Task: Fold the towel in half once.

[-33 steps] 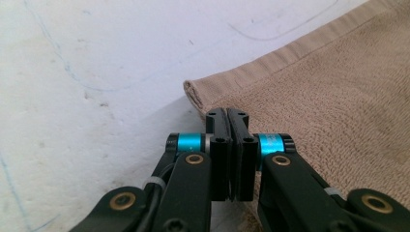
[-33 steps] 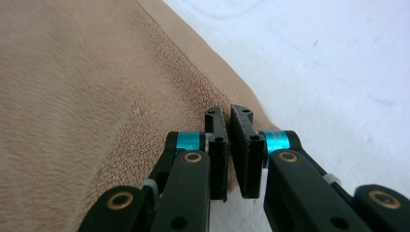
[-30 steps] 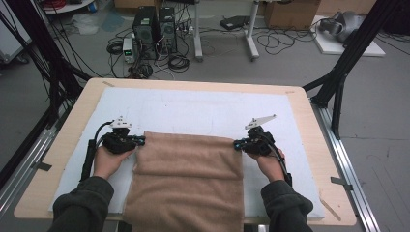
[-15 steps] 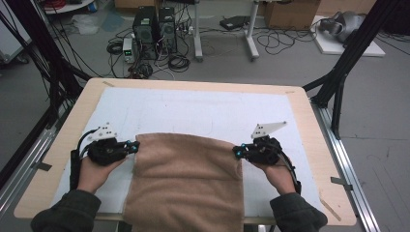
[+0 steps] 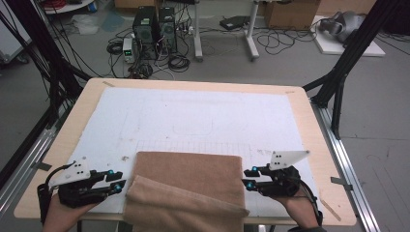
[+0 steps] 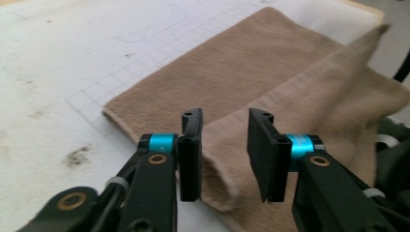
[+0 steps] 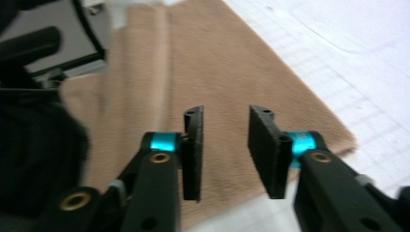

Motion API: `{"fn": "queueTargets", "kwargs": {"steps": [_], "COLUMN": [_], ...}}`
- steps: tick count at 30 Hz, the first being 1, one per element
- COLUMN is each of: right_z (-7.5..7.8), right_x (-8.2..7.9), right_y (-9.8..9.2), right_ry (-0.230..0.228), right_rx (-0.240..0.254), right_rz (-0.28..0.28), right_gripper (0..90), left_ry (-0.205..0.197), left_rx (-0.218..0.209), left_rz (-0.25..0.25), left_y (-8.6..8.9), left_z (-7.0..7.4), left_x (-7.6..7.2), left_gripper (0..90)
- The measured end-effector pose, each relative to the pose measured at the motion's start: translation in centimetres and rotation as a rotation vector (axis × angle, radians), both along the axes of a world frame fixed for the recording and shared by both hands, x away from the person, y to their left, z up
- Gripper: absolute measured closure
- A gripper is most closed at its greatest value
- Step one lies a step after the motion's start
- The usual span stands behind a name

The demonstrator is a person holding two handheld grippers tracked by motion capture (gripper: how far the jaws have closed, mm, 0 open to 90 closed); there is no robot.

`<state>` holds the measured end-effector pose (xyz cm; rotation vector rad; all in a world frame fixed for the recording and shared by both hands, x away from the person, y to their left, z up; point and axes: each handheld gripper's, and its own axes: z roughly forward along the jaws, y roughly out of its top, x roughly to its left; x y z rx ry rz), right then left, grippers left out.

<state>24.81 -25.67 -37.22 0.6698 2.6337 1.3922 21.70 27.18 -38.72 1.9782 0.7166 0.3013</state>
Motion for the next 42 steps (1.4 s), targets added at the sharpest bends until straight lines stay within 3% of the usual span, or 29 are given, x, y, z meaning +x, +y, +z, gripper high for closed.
{"fn": "queueTargets", "kwargs": {"steps": [7, 9, 11, 12, 14, 17, 21, 23, 24, 25, 26, 27, 29, 31, 35, 42], "right_z": [-2.2, -2.9, -3.7, -4.0, -4.6, -5.4, -6.1, -6.4, -6.6, -6.7, -6.6, -6.6, -6.5, -6.3, -4.3, 0.7], "right_x": [4.5, 5.6, 6.6, 7.0, 7.9, 8.7, 9.4, 9.7, 9.8, 9.9, 9.9, 10.1, 10.1, 10.4, 12.1, 16.9], "right_y": [1.2, 1.5, 1.9, 2.1, 2.5, 2.8, 2.9, 2.9, 3.0, 3.0, 3.0, 3.0, 3.1, 3.2, 2.8, 2.3], "right_ry": [-0.002, 0.011, 0.021, 0.023, 0.027, 0.041, 0.067, 0.078, 0.084, 0.095, 0.101, 0.145, 0.148, 0.152, 0.086, 0.010], "right_rx": [-0.100, -0.097, -0.112, -0.117, -0.133, -0.175, -0.185, -0.184, -0.189, -0.188, -0.181, -0.147, -0.149, -0.157, -0.154, -0.136], "right_rz": [-0.083, -0.092, -0.107, -0.107, -0.123, -0.136, -0.146, -0.140, -0.131, -0.128, -0.123, -0.072, -0.063, -0.072, -0.162, -0.247], "right_gripper": [51.3, 48.4, 46.3, 44.5, 42.4, 39.7, 39.0, 41.2, 43.9, 47.9, 63.2, 75.6, 82.8, 83.8, 84.4, 84.5], "left_ry": [0.013, -0.001, 0.015, 0.008, 0.034, 0.057, 0.112, 0.133, 0.147, 0.171, 0.176, 0.170, 0.150, 0.124, 0.080, -0.010], "left_rx": [0.024, 0.061, 0.051, 0.070, 0.075, 0.123, 0.158, 0.151, 0.131, 0.110, 0.114, 0.130, 0.152, 0.145, 0.121, 0.068], "left_rz": [0.035, 0.061, 0.085, 0.096, 0.105, 0.127, 0.130, 0.129, 0.112, 0.092, 0.087, 0.084, 0.095, 0.126, 0.174, 0.272], "left_y": [-1.7, -2.2, -2.5, -2.6, -2.9, -3.3, -3.4, -3.4, -3.4, -3.4, -3.5, -3.7, -4.1, -4.2, -4.6, -5.4], "left_z": [-1.5, -2.0, -2.5, -2.8, -3.5, -4.5, -5.5, -5.7, -5.7, -5.7, -5.7, -5.5, -5.2, -4.9, -3.3, 2.5], "left_x": [4.6, 5.8, 7.0, 7.6, 8.7, 9.9, 10.9, 11.1, 11.1, 11.1, 11.1, 11.0, 11.0, 11.3, 13.2, 18.9], "left_gripper": [58.6, 57.7, 55.4, 54.6, 51.5, 48.5, 45.9, 48.4, 55.5, 68.6, 75.3, 79.2, 81.5, 82.0, 82.5, 82.6]}}
